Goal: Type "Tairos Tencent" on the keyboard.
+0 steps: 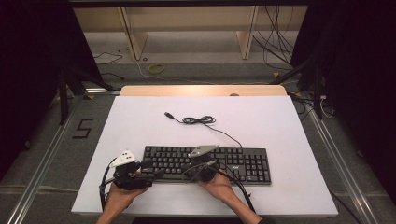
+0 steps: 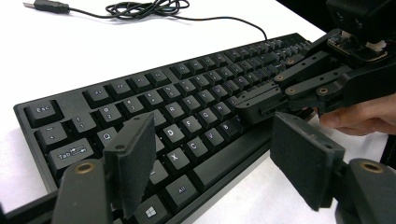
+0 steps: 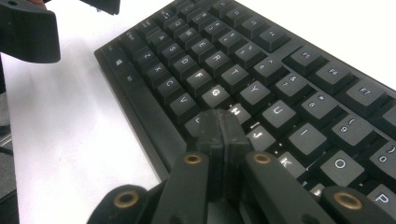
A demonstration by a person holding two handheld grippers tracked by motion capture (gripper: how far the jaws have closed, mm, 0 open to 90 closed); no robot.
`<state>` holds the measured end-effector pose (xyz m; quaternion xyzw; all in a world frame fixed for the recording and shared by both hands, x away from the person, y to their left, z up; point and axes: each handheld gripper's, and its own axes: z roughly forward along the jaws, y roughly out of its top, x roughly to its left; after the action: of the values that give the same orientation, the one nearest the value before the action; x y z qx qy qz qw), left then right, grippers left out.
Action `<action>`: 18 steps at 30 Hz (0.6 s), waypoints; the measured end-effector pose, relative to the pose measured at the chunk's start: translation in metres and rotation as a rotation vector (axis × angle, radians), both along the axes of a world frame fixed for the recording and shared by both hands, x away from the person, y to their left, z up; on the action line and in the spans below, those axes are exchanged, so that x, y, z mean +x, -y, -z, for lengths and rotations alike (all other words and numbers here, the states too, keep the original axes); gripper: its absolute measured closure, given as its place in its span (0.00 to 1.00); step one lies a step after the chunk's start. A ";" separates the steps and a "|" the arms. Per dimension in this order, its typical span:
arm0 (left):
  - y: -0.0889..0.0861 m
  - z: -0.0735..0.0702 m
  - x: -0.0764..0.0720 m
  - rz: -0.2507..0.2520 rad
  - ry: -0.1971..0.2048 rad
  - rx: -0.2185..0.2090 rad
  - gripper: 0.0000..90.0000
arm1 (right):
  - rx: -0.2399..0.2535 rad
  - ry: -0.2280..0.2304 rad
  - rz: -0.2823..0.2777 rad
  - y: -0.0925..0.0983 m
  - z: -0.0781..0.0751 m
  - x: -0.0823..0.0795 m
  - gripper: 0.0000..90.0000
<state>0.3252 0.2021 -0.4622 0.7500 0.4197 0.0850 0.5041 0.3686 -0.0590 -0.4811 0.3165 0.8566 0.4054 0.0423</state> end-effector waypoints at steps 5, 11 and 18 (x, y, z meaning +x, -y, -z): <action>0.000 0.000 0.000 -0.002 -0.001 0.001 0.34 | -0.021 0.012 0.002 -0.001 0.002 -0.002 1.00; -0.001 0.000 0.001 -0.004 -0.001 0.005 0.34 | -0.025 0.023 0.004 -0.002 0.002 -0.003 1.00; -0.002 0.001 0.002 -0.009 -0.001 0.007 0.34 | 0.012 0.002 0.018 0.002 -0.001 -0.002 0.97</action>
<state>0.3271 0.2040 -0.4631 0.7501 0.4228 0.0882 0.5008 0.3668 -0.0610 -0.4805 0.3241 0.8512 0.4104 0.0450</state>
